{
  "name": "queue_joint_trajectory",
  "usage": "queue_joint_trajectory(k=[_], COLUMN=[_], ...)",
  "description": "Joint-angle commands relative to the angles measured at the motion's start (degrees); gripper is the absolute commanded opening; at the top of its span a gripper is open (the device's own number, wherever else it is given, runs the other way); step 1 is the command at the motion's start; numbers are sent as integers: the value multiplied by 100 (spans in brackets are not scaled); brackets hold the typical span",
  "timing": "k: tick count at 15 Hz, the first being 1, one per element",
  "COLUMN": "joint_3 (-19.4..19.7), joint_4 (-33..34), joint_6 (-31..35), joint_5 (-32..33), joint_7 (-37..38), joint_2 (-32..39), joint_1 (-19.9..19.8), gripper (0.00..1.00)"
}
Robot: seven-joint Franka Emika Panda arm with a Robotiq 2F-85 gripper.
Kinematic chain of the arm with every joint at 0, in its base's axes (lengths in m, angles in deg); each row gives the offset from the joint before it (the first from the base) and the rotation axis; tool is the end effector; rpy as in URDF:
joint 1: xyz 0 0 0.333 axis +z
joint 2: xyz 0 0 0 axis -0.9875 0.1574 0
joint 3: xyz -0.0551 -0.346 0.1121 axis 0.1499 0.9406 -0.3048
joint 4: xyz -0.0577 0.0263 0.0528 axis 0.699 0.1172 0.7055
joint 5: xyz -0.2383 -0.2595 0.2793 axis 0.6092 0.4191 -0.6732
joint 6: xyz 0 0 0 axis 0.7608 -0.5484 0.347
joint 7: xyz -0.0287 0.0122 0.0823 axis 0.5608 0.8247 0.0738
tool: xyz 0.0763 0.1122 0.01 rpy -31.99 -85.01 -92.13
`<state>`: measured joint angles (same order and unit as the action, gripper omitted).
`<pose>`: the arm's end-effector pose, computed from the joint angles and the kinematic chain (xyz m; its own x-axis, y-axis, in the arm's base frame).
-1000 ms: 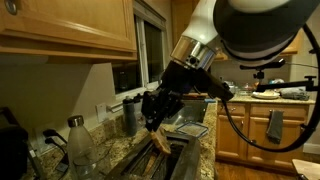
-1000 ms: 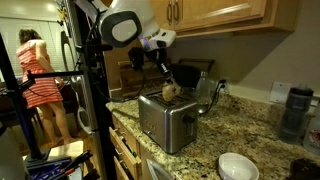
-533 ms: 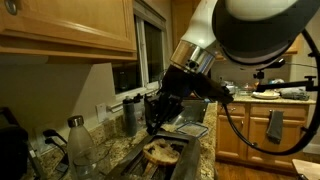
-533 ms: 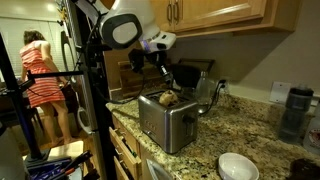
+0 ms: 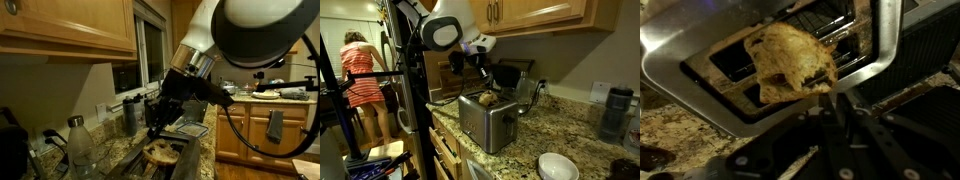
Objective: Put two slices of bread in the toaster
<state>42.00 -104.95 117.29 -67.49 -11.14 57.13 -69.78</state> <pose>0.4775 0.1217 0.3750 0.8506 -0.3192 0.4178 -0.1805 -0.9236 -0.3382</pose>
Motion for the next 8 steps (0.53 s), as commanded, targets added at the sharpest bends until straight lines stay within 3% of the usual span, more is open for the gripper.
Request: queue_joint_trajectory(k=[1,8], joint_3=[-12,29], joint_4=[-89,-23], joint_6=[113,166], joint_5=[81,35], joint_7=[114,103], joint_2=[-31,165], joint_1=[-59,-61], gripper=[38,83])
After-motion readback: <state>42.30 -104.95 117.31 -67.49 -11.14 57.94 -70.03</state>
